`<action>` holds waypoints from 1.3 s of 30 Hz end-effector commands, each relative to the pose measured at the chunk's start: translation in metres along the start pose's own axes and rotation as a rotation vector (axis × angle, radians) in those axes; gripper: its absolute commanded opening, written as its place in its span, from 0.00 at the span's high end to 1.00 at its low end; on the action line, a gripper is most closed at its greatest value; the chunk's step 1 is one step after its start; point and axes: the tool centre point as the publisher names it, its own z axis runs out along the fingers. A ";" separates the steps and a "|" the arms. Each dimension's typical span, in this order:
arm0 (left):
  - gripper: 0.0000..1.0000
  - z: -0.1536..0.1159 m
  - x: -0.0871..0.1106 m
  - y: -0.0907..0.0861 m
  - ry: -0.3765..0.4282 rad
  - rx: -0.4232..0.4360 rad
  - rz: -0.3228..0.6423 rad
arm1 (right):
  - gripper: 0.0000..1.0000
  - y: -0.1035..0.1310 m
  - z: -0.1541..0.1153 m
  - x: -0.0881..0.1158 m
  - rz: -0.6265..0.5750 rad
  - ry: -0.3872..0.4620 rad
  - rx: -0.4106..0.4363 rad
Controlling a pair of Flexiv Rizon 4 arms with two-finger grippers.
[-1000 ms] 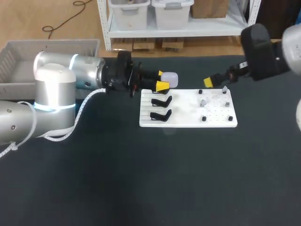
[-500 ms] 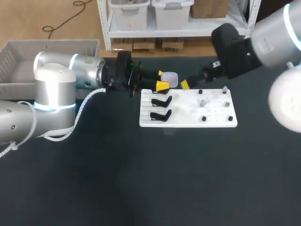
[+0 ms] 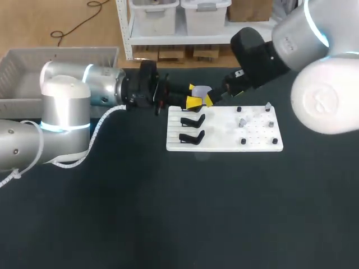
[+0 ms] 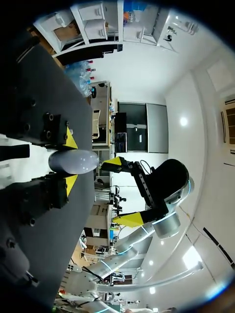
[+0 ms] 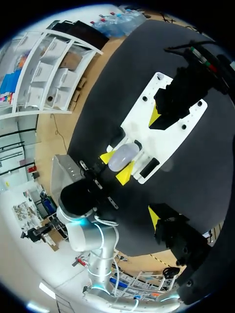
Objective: Pick up each earbud case from the left stands, insert the matching earbuds, close the lid, and place the case in the box.
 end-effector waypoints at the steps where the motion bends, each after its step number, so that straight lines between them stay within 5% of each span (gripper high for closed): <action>1: 1.00 0.000 0.000 0.001 0.001 0.001 0.000 | 0.00 -0.006 0.010 -0.007 0.009 0.023 -0.001; 39: 1.00 0.000 0.000 0.001 0.001 0.001 0.000 | 0.00 -0.038 0.041 -0.014 0.069 0.085 0.036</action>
